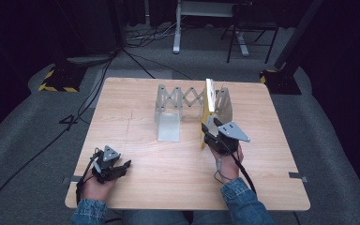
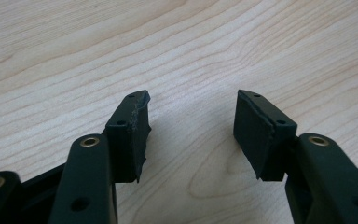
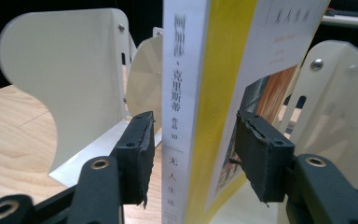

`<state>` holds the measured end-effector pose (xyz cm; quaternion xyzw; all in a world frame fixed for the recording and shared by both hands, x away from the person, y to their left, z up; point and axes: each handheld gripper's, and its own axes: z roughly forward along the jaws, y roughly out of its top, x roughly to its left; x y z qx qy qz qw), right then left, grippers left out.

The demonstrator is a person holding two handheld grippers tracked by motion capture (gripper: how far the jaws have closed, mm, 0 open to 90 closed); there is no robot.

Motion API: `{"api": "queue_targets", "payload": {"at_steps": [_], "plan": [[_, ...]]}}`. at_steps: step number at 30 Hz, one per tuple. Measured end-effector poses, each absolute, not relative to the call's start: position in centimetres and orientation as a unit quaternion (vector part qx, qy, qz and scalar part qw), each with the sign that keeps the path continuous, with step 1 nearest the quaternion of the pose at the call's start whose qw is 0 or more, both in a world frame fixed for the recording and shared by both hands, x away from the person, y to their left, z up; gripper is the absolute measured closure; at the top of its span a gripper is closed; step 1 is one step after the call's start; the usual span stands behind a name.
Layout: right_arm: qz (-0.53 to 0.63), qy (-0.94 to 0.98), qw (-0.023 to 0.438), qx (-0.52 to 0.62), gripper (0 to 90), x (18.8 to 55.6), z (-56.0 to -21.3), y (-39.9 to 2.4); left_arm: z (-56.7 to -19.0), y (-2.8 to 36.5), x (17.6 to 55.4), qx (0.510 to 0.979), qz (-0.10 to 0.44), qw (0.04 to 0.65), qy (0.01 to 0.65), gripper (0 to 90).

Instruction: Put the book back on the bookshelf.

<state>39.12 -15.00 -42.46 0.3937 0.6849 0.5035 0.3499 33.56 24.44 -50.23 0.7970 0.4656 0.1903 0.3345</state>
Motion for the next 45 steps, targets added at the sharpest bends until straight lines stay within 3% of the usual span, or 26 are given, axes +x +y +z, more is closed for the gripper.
{"api": "queue_targets", "payload": {"at_steps": [21, 35, 45], "plan": [[0.491, 0.702, 0.341, 0.386, 45.7, 35.4, -39.9, -22.7, -50.5, 26.2, 32.7, 0.794, 0.183, 0.339, 0.47, 31.1], [0.466, 0.721, 0.298, 0.417, 40.7, 34.8, -41.4, -28.9, -50.5, 26.3, 32.9, 0.79, 0.187, 0.337, 0.477, 30.3], [0.427, 0.744, 0.29, 0.423, 38.6, 34.9, -42.8, -30.1, -50.5, 26.3, 33.0, 0.791, 0.19, 0.335, 0.476, 29.9]]}}
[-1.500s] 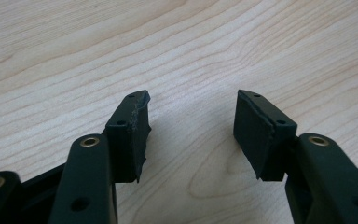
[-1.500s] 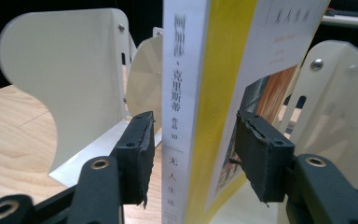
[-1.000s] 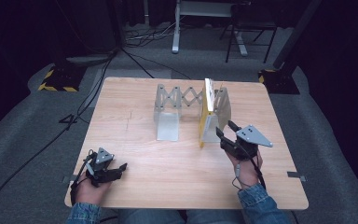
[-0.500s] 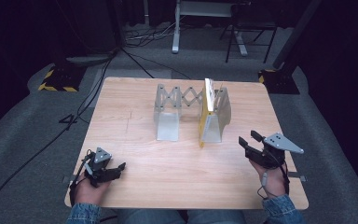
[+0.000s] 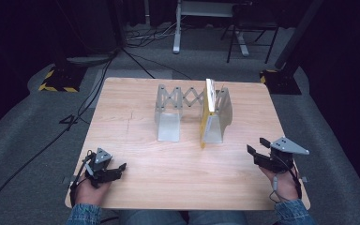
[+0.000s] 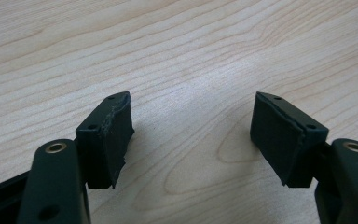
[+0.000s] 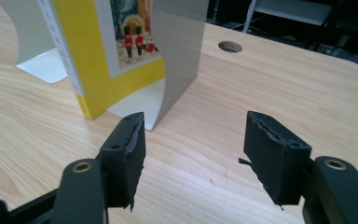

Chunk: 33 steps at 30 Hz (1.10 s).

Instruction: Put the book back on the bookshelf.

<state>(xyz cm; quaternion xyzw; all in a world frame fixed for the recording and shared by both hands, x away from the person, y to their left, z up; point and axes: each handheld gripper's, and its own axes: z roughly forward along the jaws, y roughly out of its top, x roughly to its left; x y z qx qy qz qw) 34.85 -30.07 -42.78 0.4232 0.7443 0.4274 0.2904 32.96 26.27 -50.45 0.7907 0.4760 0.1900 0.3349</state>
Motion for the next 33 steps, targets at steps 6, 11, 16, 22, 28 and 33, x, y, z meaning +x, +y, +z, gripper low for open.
{"api": "queue_targets", "payload": {"at_steps": [6, 11, 16, 22, 28, 33], "plan": [[0.412, 0.748, 0.266, 0.447, 38.2, 35.4, -44.9, -31.9, -50.5, 26.3, 33.0, 0.79, 0.19, 0.335, 0.476, 30.0], [0.39, 0.761, 0.257, 0.45, 38.6, 35.6, -46.5, -33.1, -50.5, 26.2, 33.0, 0.788, 0.189, 0.336, 0.479, 29.8], [0.372, 0.768, 0.248, 0.458, 38.6, 35.6, -47.4, -33.6, -50.5, 26.2, 33.0, 0.789, 0.187, 0.336, 0.48, 29.8], [0.346, 0.768, 0.238, 0.484, 38.1, 35.9, -48.9, -34.4, -50.5, 26.2, 33.0, 0.788, 0.188, 0.337, 0.48, 29.8], [0.337, 0.776, 0.227, 0.482, 36.7, 35.9, -50.1, -34.4, -50.5, 26.2, 33.0, 0.788, 0.187, 0.337, 0.48, 29.8], [0.339, 0.775, 0.23, 0.482, 35.8, 35.9, -50.1, -34.4, -50.5, 26.2, 33.0, 0.788, 0.188, 0.337, 0.48, 29.8]]}}
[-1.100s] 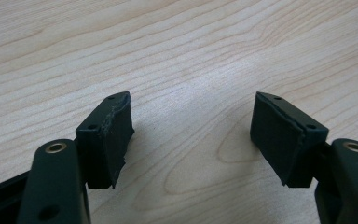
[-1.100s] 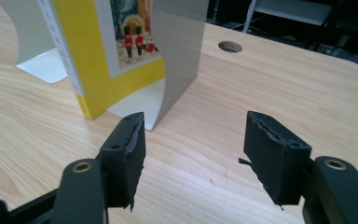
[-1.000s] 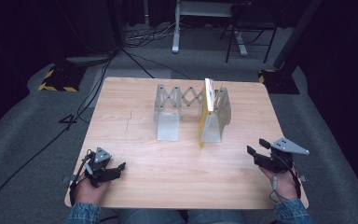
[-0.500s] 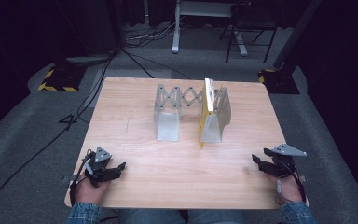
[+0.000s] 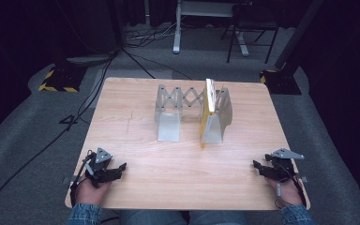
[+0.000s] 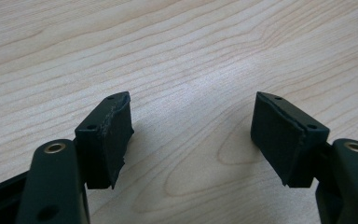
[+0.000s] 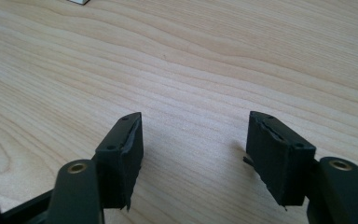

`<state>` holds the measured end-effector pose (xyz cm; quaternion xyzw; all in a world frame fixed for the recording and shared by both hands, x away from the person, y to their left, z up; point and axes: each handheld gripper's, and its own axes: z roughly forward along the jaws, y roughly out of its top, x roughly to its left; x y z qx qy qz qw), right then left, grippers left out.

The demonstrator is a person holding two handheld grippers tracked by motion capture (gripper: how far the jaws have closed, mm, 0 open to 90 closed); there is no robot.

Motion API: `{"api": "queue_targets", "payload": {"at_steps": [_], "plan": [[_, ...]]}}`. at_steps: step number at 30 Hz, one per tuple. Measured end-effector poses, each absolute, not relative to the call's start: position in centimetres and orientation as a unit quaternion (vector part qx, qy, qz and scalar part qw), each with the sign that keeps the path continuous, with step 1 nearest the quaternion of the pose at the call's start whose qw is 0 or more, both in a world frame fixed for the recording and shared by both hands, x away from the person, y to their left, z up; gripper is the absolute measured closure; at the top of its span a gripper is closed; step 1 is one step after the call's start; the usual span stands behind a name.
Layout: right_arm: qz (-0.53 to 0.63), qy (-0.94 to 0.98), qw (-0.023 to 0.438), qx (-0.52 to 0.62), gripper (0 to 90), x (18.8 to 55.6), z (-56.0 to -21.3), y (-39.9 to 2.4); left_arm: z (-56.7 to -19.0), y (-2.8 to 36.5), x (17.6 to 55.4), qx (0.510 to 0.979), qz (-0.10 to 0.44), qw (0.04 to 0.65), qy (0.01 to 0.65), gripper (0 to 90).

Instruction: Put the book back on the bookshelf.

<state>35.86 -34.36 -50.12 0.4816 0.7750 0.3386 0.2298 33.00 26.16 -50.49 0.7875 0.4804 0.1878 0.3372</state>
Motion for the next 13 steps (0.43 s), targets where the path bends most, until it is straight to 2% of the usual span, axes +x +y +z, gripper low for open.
{"api": "queue_targets", "payload": {"at_steps": [3, 7, 8, 9, 11, 13], "plan": [[0.344, 0.755, 0.234, 0.506, 30.2, 35.92, -50.41, -34.51, -50.5, 26.15, 33.0, 0.787, 0.187, 0.337, 0.481, 29.8], [0.345, 0.759, 0.229, 0.502, 28.4, 35.96, -50.4, -34.56, -50.49, 26.14, 33.0, 0.787, 0.187, 0.337, 0.481, 29.8], [0.339, 0.758, 0.233, 0.507, 21.2, 36.01, -50.42, -34.55, -50.49, 26.15, 33.0, 0.788, 0.187, 0.337, 0.481, 29.7], [0.339, 0.758, 0.233, 0.507, 21.2, 36.01, -50.42, -34.55, -50.51, 26.14, 33.0, 0.787, 0.188, 0.337, 0.481, 29.7], [0.33, 0.753, 0.235, 0.519, 15.1, 36.17, -50.48, -34.63, -50.5, 26.15, 33.0, 0.787, 0.188, 0.337, 0.48, 29.7], [0.328, 0.751, 0.235, 0.523, 14.4, 36.12, -50.49, -34.65, -50.5, 26.14, 33.0, 0.787, 0.187, 0.337, 0.481, 29.7]]}}
